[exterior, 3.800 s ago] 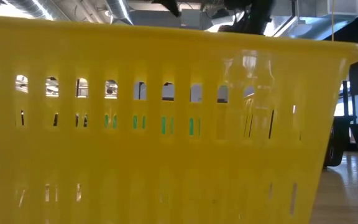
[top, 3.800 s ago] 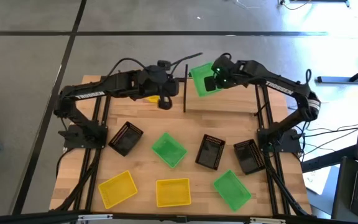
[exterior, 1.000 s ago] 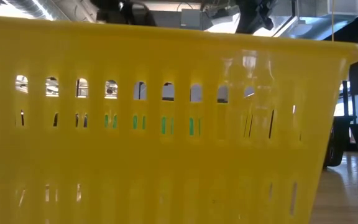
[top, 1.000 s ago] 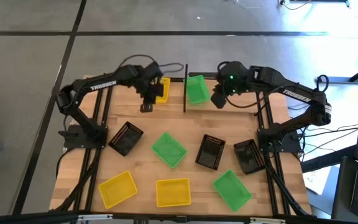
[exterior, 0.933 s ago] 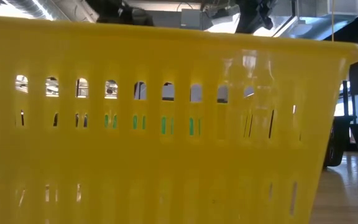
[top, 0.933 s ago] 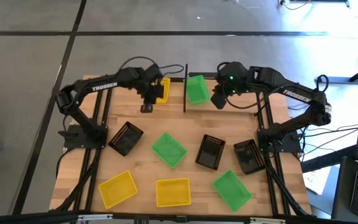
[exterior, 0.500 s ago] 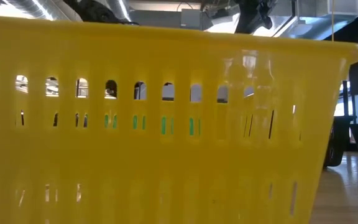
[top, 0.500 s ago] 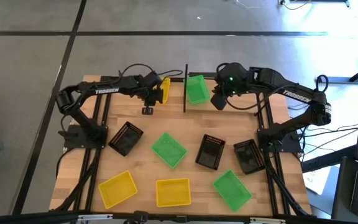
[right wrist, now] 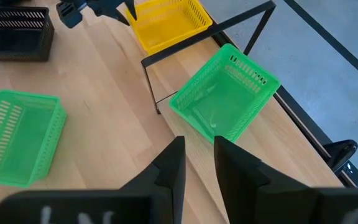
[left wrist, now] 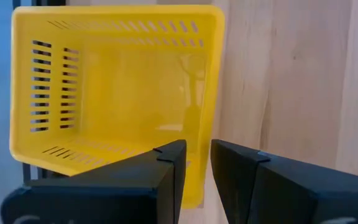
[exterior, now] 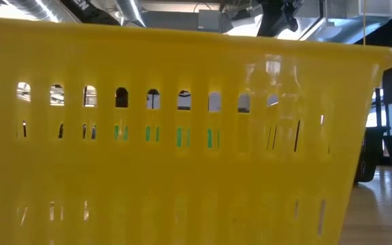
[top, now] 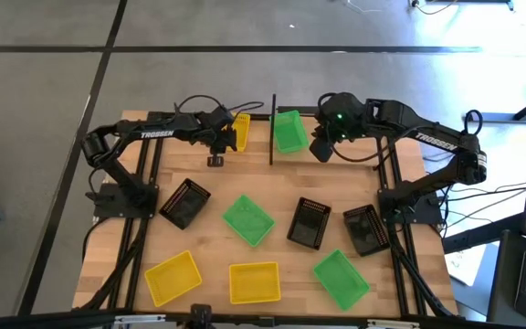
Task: Stack baskets on shelf by color
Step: Put the top yellow bin onto the shelf
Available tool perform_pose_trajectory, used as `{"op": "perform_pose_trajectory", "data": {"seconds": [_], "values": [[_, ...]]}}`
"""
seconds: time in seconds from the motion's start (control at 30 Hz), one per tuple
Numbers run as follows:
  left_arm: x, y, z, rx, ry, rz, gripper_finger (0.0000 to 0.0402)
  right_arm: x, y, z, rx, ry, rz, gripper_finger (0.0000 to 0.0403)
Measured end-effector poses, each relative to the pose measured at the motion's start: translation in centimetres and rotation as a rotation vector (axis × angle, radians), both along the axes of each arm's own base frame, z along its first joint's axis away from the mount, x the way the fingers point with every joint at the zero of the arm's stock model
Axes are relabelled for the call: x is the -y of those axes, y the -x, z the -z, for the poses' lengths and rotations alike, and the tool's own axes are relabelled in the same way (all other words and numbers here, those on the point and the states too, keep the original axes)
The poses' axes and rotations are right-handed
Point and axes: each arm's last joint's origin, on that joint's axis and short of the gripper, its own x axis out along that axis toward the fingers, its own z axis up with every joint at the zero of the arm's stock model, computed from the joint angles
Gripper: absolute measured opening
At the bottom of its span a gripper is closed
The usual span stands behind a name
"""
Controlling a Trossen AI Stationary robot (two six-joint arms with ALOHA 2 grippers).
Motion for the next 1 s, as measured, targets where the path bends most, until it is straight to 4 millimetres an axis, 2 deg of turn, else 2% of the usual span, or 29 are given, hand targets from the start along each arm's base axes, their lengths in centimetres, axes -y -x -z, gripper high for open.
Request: {"op": "perform_pose_trajectory", "data": {"seconds": [0.13, 0.37, 0.5, 0.63, 0.83, 1.0], "values": [[-0.3, 0.2, 0.2, -0.005, 0.004, -0.012, 0.0066, 0.0, 0.0, 0.0, 0.0, 0.0, 0.0, 0.0082], [-1.1, -0.1, 2.9, -0.083, 0.069, -0.031, 0.0066, 0.0, 0.0, 0.0, 0.0, 0.0, 0.0, 0.0082], [-0.9, -0.4, 3.8, -0.106, 0.085, -0.023, 0.0066, 0.0, 0.0, 0.0, 0.001, -0.002, 0.003, 0.0082], [-0.5, -0.7, 3.8, -0.111, 0.076, -0.006, 0.0064, 0.0, 0.0, 0.0, 0.001, -0.002, 0.003, 0.0082], [0.3, -1.2, 3.8, -0.14, 0.033, -0.004, 0.0009, 0.0, 0.0, 0.0, 0.002, -0.003, 0.005, 0.0082], [1.1, -1.5, 2.9, -0.093, 0.034, -0.046, 0.0002, 0.0, 0.0, 0.0, 0.002, -0.003, 0.004, 0.0082]]}}
